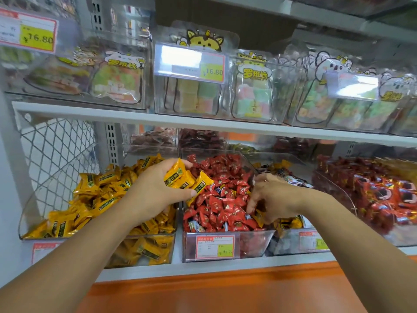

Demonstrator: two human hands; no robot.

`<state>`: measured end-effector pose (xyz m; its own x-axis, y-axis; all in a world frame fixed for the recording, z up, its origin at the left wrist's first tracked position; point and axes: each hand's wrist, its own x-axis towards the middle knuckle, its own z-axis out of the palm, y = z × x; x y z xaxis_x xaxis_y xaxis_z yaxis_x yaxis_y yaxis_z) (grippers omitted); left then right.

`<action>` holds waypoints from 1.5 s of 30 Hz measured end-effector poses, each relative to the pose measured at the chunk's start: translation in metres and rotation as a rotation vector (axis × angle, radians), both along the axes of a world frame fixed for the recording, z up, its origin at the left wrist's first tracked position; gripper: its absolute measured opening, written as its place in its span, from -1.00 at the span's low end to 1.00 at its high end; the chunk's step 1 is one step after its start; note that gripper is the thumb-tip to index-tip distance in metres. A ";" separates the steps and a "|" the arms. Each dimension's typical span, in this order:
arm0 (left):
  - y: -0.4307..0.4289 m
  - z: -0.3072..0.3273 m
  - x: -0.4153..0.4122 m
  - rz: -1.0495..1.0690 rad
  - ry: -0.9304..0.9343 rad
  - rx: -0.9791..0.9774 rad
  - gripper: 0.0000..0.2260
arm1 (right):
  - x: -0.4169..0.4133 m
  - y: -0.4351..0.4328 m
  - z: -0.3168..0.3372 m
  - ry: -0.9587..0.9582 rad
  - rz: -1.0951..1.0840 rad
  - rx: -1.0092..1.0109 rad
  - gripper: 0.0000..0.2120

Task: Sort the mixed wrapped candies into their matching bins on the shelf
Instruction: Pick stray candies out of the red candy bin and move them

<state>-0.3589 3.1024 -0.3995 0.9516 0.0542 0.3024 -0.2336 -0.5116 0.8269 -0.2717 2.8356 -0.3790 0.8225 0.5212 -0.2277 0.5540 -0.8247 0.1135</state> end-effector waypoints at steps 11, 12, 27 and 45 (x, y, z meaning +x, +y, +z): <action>0.000 0.001 -0.002 -0.029 0.006 -0.011 -0.61 | 0.014 -0.017 -0.021 -0.115 0.111 0.270 -0.82; 0.000 0.000 -0.002 -0.031 0.005 -0.013 -0.61 | 0.010 -0.018 -0.017 -0.093 0.081 0.357 -0.83; 0.029 0.013 -0.008 0.132 -0.098 0.010 -0.65 | -0.038 0.094 0.003 0.106 0.066 1.405 -0.88; 0.085 -0.011 0.011 0.306 -0.051 0.308 -0.52 | 0.012 0.090 -0.002 0.033 0.084 0.844 -0.71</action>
<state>-0.3476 3.1877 -0.4104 0.8894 0.2311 0.3944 -0.0694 -0.7846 0.6162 -0.2592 2.9255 -0.3810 0.7733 0.5859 0.2423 0.6094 -0.5815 -0.5390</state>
